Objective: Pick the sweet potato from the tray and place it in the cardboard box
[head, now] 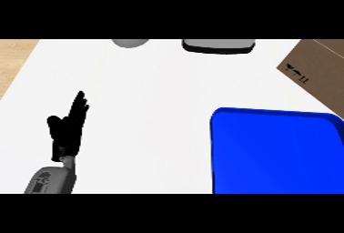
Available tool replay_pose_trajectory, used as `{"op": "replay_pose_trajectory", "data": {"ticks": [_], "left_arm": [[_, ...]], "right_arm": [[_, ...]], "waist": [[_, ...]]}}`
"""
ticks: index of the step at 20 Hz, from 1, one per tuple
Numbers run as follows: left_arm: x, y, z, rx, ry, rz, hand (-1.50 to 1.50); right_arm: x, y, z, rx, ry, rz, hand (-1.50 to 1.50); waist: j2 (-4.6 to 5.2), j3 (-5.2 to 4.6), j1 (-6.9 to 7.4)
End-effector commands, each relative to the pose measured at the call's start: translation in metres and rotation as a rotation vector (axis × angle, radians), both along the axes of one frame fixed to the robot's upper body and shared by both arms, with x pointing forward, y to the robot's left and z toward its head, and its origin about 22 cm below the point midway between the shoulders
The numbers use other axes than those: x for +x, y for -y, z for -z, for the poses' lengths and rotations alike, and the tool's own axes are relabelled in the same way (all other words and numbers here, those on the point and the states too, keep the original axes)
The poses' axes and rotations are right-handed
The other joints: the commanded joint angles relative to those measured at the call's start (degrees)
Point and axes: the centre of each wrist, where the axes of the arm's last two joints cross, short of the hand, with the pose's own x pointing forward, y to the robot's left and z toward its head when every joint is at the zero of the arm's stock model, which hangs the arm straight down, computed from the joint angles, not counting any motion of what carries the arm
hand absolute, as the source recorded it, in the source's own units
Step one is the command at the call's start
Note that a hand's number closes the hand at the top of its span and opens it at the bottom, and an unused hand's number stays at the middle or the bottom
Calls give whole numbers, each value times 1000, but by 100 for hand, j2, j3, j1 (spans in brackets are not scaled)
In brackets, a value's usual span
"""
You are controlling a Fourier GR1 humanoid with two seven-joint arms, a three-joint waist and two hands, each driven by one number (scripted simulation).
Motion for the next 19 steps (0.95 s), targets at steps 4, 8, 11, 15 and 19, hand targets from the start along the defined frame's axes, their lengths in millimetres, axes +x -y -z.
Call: {"op": "replay_pose_trajectory", "data": {"ticks": [4, 8, 11, 15, 19], "left_arm": [[-2, -5, 0, 11, 6, 12, 0], [-1, 2, 1, -9, -4, 19, 0], [5, 5, -4, -8, 24, 17, 0], [-5, -2, 2, -8, -20, -4, 0], [-7, -5, 8, 1, -3, -30, 0]], "right_arm": [[-11, 25, 28, 207, 65, -16, -150], [-12, 20, 48, 289, 181, -96, -150], [-15, 30, 37, 393, 315, -182, -150], [-27, 51, 21, 568, 462, -226, -150], [-56, 82, 27, 624, 535, -173, -150]], "waist": [[55, 24, 107], [9, 19, 16], [19, 29, 16], [-46, 16, -85], [-21, 13, -99]]}}
